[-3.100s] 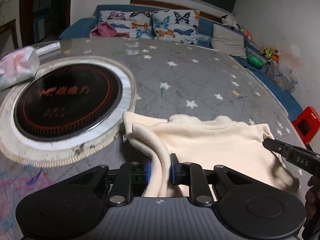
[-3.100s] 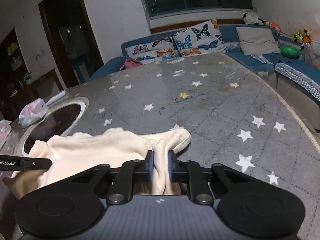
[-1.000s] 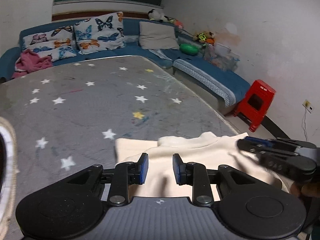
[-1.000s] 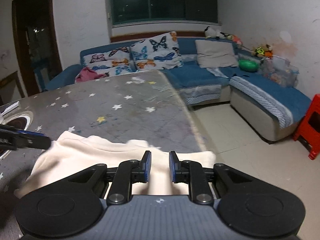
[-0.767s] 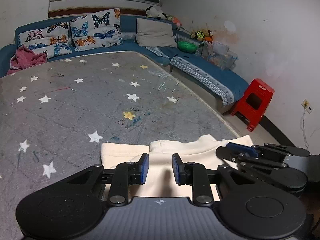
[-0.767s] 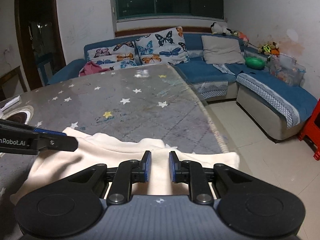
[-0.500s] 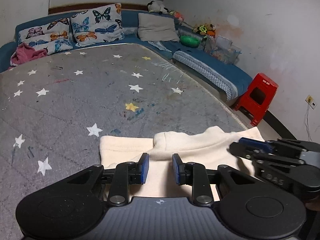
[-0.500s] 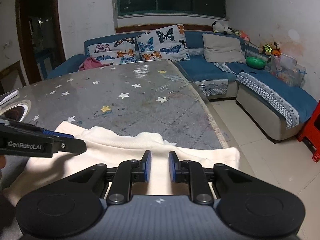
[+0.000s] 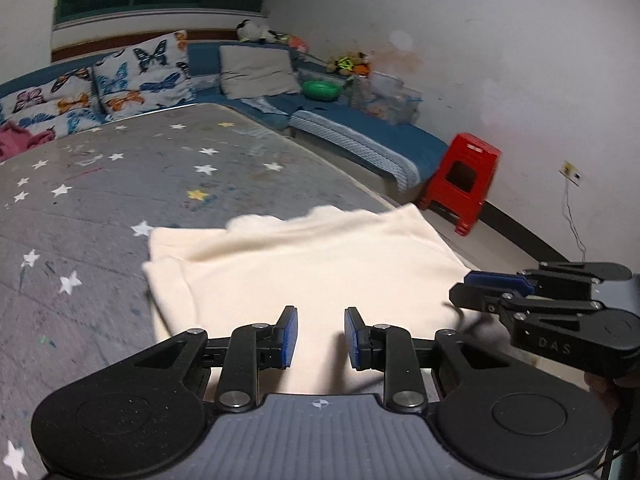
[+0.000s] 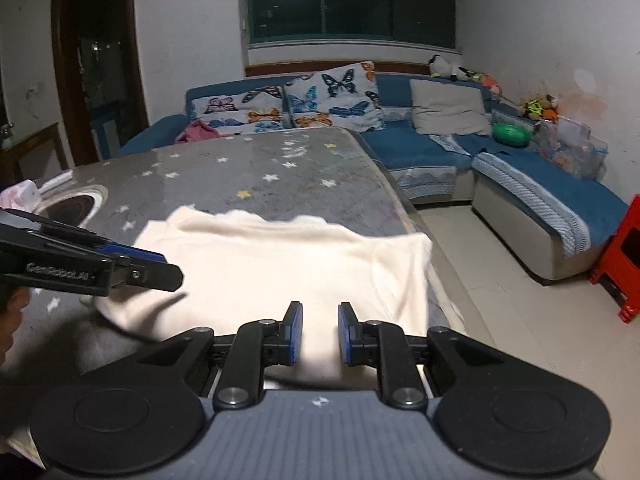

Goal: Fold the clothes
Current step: 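Lay the folded end down and open both tools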

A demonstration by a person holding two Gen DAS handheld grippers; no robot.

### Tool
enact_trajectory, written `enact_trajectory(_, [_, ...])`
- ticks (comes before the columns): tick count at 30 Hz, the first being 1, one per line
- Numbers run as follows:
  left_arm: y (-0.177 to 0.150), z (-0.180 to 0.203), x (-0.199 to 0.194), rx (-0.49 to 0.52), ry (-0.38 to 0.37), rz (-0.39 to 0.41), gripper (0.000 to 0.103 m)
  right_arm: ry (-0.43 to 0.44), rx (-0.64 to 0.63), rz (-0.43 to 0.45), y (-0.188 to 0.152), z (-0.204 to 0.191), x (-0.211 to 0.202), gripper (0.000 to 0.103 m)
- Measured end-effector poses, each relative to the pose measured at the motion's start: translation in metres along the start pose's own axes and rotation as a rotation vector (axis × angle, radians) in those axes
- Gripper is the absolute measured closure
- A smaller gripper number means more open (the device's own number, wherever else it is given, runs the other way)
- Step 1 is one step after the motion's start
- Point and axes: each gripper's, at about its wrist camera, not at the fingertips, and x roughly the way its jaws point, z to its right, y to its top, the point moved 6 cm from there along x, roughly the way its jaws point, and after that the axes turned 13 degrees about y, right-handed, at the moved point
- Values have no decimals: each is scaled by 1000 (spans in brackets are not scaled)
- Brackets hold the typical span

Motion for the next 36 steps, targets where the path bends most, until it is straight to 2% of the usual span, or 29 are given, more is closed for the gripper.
enact_trajectory(7, [-12,14,4,29,-13,-8,76,-24,41,-25,-24,11,-1,86])
enact_trajectory(12, [-12,11,-4,19,-7,2,76,-28,16,-11,-20,4,-6,86])
enact_trajectory(16, [-13,1,-17,-8,15,25,76,0,-8,-10,-17,-8,4,86])
enact_trajectory(26, [-22,-13,-23,-41,55,-4,74,68,-63,-12,-12,-39,28,81])
enact_trajectory(28, [-24,-15,-24,-49,60,-11,73,65,-63,-9,-12,-40,26,79])
enact_trajectory(32, [-27,-19,-25,-63,70,-24,65,60,-65,-5,-12,-43,22,67])
enact_trajectory(36, [-29,-21,-28,-73,78,-31,58,54,-66,0,-12,-46,18,63])
